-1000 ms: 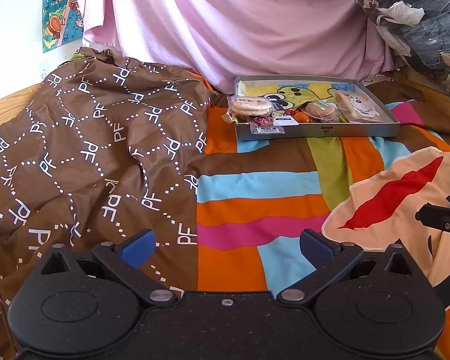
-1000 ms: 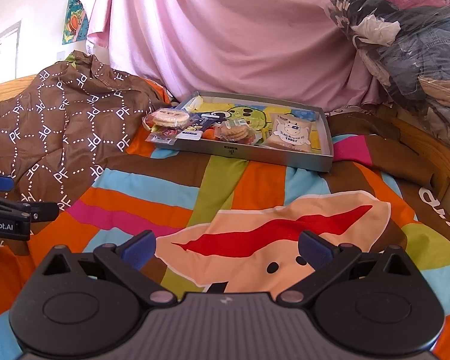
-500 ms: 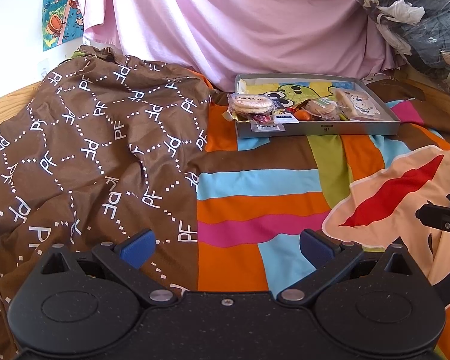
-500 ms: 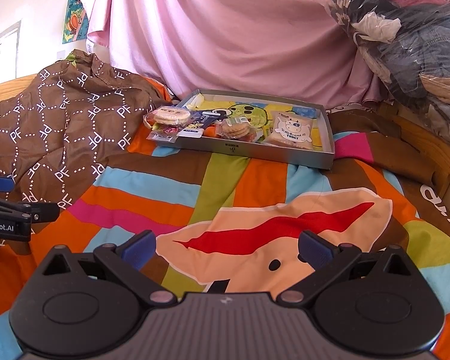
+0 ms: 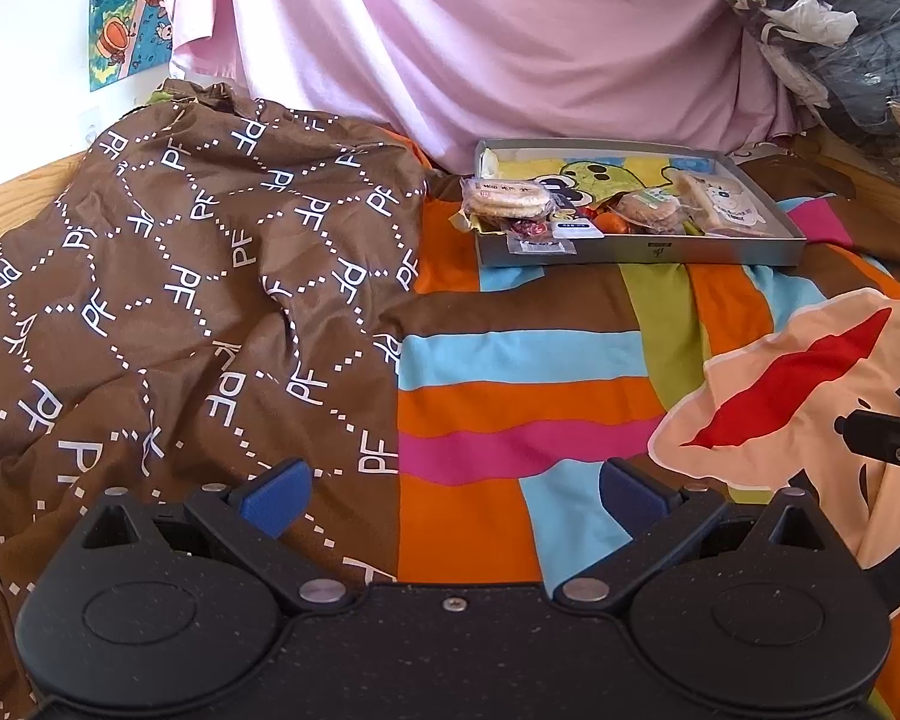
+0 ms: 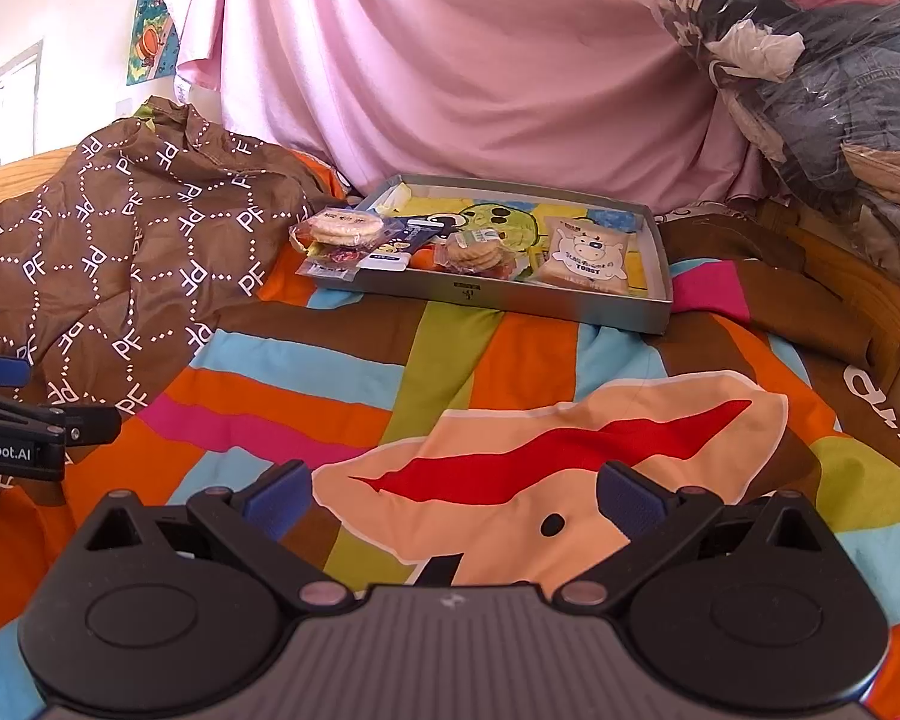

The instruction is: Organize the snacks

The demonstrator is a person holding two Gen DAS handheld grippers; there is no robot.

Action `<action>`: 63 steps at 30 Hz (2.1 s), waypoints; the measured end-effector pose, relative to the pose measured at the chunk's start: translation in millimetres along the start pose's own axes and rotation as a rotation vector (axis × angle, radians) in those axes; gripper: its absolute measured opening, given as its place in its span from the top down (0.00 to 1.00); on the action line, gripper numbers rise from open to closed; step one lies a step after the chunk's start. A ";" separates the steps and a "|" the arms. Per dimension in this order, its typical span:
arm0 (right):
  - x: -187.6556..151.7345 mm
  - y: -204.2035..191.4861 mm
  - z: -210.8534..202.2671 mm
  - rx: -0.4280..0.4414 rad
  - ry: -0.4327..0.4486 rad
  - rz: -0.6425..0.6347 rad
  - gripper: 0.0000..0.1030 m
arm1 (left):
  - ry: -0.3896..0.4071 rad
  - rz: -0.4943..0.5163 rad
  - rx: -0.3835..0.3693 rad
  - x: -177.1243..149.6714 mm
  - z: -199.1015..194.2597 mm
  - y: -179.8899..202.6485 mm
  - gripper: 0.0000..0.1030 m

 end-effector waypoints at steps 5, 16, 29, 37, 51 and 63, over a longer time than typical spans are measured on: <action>-0.5 0.1 0.1 0.001 -0.001 0.001 0.00 | 0.000 0.000 0.001 -0.1 0.1 0.3 0.01; -0.8 0.1 0.3 0.003 -0.001 0.000 0.00 | 0.000 0.001 0.001 -0.3 -0.3 0.1 0.01; -3.2 -1.3 0.1 0.006 -0.004 0.000 0.00 | -0.005 -0.001 0.002 -1.2 -0.2 -0.5 0.01; -4.1 -1.3 0.3 0.008 -0.006 0.003 0.00 | -0.008 -0.001 0.005 -2.2 -0.4 -2.1 0.01; -5.0 -1.5 -0.2 0.011 -0.013 0.003 0.00 | -0.013 -0.005 0.011 -4.7 -0.2 -3.9 0.01; -5.0 -1.0 0.3 0.012 -0.013 0.004 0.00 | -0.020 -0.011 0.016 -4.8 -0.5 -3.7 0.01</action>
Point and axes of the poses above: each gripper's, at about its wrist camera, not at the fingertips, and z roughly the way its jaws point, y to its right, x to its top, the point moved 9 cm from there along z, roughly the way its jaws point, and after that the axes turned 15 degrees about -z, right-handed, at the moved point
